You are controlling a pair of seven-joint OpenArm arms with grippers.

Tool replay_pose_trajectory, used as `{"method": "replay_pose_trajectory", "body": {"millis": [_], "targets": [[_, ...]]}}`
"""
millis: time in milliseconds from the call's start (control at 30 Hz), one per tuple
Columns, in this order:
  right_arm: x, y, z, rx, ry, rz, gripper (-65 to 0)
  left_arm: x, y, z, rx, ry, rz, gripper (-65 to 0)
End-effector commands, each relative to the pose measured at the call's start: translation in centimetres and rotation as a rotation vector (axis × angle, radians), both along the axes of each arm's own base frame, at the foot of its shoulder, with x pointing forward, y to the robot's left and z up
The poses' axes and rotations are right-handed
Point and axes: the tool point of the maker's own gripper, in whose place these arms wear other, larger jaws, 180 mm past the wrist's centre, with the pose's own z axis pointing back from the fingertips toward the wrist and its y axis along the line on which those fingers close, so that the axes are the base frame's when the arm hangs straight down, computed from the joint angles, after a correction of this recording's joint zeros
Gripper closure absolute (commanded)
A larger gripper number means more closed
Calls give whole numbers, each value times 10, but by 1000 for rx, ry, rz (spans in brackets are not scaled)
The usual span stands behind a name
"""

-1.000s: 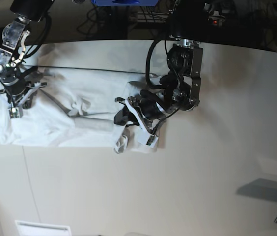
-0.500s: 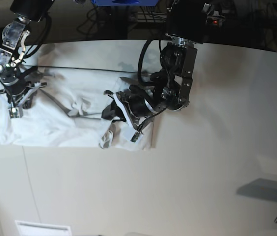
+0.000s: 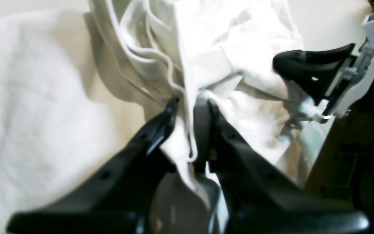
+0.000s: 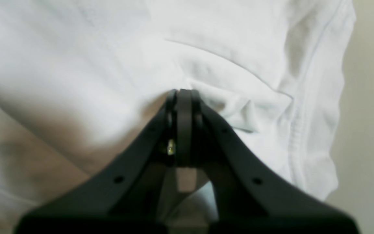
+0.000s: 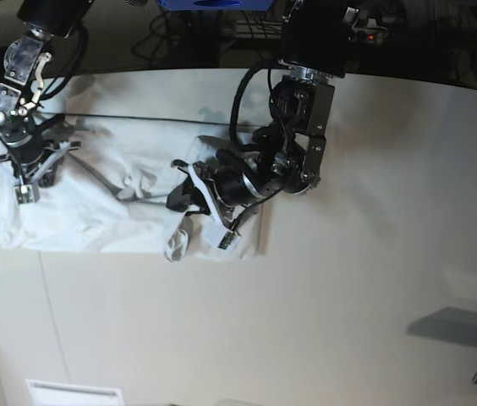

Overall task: Fold the T-shirt properly
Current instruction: 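Fold the pinched side over the shirt toward the right gripper, then lay the folded side down and smooth it with the left gripper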

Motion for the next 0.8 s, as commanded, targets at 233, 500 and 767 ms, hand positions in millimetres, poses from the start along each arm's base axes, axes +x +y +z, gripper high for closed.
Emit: {"method": "replay_pose_trajectory", "body": {"millis": [233,500,767], "targets": [[-6,-9,-3,-35,47,-10,-10,5,-12,22,-66,-51,-8,-200],[-6,-8,-4,-35,47,-9,-12,-3,-36,53,-202,-117,-123,-269],[-5,-8,-3,-35,45,-9,-13,-11,-42,72,-196,-242,-264,-264]]}}
